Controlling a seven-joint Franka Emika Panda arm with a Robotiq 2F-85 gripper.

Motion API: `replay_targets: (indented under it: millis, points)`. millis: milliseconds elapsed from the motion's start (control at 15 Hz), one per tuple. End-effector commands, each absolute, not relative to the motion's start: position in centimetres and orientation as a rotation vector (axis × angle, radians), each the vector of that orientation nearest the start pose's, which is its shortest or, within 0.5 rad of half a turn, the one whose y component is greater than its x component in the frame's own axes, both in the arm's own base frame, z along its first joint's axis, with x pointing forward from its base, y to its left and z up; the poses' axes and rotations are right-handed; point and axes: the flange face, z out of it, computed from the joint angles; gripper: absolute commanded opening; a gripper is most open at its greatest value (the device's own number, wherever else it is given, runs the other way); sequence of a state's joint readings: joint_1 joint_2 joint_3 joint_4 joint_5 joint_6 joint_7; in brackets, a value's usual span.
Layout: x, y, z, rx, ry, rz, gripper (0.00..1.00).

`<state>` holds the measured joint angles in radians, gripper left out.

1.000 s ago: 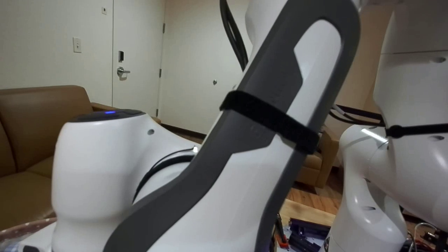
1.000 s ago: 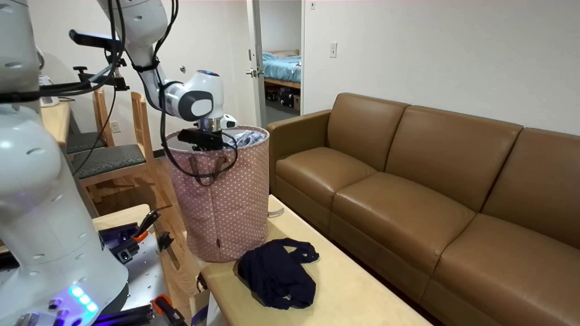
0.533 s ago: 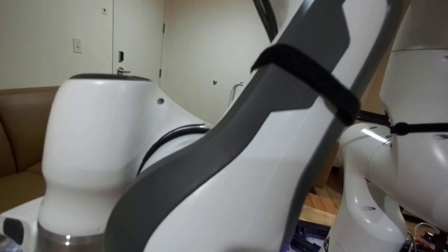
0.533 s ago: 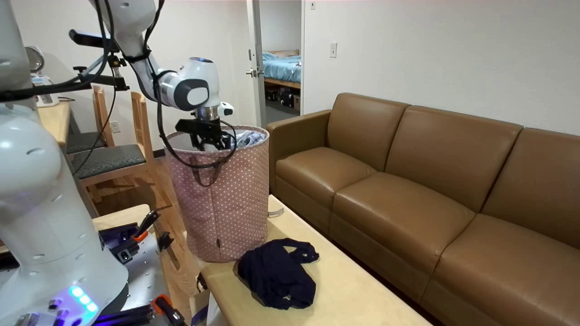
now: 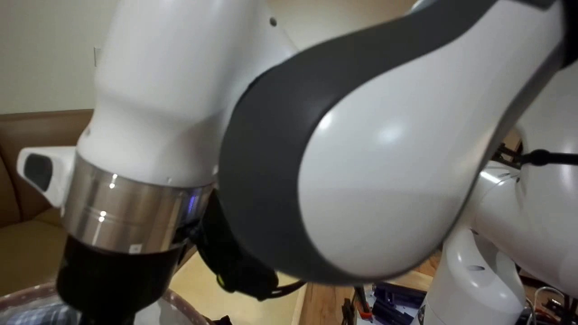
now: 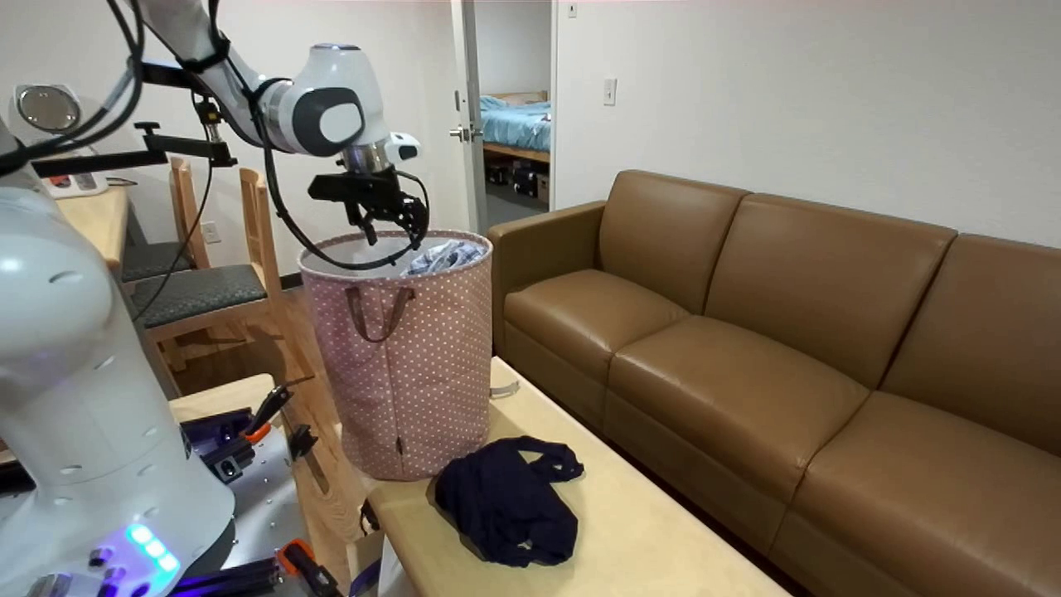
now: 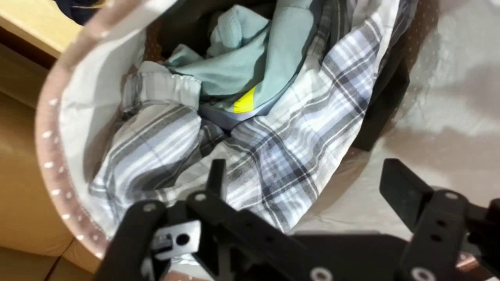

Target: Pick up the cloth and put it in the carrier bag

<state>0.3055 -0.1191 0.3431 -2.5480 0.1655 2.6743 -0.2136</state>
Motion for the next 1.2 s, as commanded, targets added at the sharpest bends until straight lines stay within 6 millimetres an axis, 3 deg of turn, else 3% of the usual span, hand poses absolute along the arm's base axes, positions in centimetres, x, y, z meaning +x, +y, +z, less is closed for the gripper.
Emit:
replay_targets:
  millis: [0, 200, 333, 800, 867, 1133]
  points:
    - [35.6, 25.2, 37.7, -2.922, -0.963, -0.397, 1.0]
    - [35.1, 22.1, 39.6, -3.035, -0.777, -0.362, 1.0]
    - [34.9, 19.4, 39.5, -3.079, -0.659, -0.286, 1.0]
    - [32.6, 9.8, 34.0, -3.124, -0.308, 0.044, 1.0]
    - [34.1, 9.4, 34.5, -3.127, -0.272, 0.067, 1.0]
    - [34.4, 8.6, 34.3, -3.105, -0.272, 0.04, 1.0]
